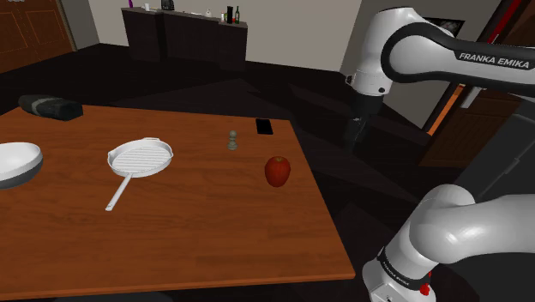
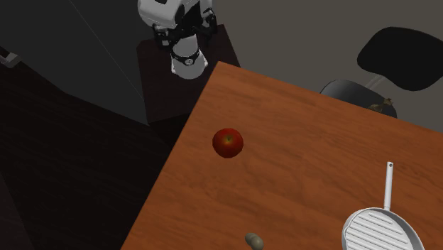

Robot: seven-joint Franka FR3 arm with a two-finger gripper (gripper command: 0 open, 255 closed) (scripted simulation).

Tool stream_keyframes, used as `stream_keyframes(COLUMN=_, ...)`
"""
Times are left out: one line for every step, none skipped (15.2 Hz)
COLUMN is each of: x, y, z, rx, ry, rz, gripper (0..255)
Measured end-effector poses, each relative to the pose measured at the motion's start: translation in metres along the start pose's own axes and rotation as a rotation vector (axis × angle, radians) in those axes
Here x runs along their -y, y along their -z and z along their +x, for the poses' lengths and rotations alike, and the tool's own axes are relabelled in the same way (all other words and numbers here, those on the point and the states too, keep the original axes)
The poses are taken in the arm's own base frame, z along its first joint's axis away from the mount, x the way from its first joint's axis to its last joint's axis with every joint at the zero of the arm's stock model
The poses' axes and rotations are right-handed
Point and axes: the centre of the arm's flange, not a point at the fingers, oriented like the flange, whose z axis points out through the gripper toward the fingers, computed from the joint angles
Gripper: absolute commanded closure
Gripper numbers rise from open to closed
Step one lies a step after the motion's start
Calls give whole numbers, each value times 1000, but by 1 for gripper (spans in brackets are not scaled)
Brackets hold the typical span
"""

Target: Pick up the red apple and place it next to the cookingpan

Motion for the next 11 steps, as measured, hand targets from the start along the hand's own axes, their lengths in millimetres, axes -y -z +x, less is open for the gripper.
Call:
stream_keyframes(x=0, y=0, z=0, rx=0, ry=0, rz=0, gripper=0)
stream_keyframes(x=1, y=-2, z=6, rx=3, ry=-3, rz=1, gripper=0)
stream_keyframes(x=2, y=-6, z=17, rx=7, ry=-8, rz=3, gripper=0)
stream_keyframes(x=4, y=-8, z=29, rx=12, ry=-13, rz=6, gripper=0)
stream_keyframes(x=3, y=-11, z=41, rx=18, ry=-19, rz=8, gripper=0)
stream_keyframes(x=3, y=-13, z=55, rx=24, ry=-25, rz=11, gripper=0)
stream_keyframes(x=6, y=-16, z=68, rx=30, ry=-32, rz=14, gripper=0)
stream_keyframes(x=6, y=-19, z=81, rx=36, ry=-38, rz=16, gripper=0)
stream_keyframes(x=5, y=-25, z=96, rx=41, ry=-44, rz=19, gripper=0)
stream_keyframes(x=8, y=-30, z=106, rx=48, ry=-51, rz=21, gripper=0)
stream_keyframes(x=8, y=-33, z=121, rx=52, ry=-57, rz=24, gripper=0)
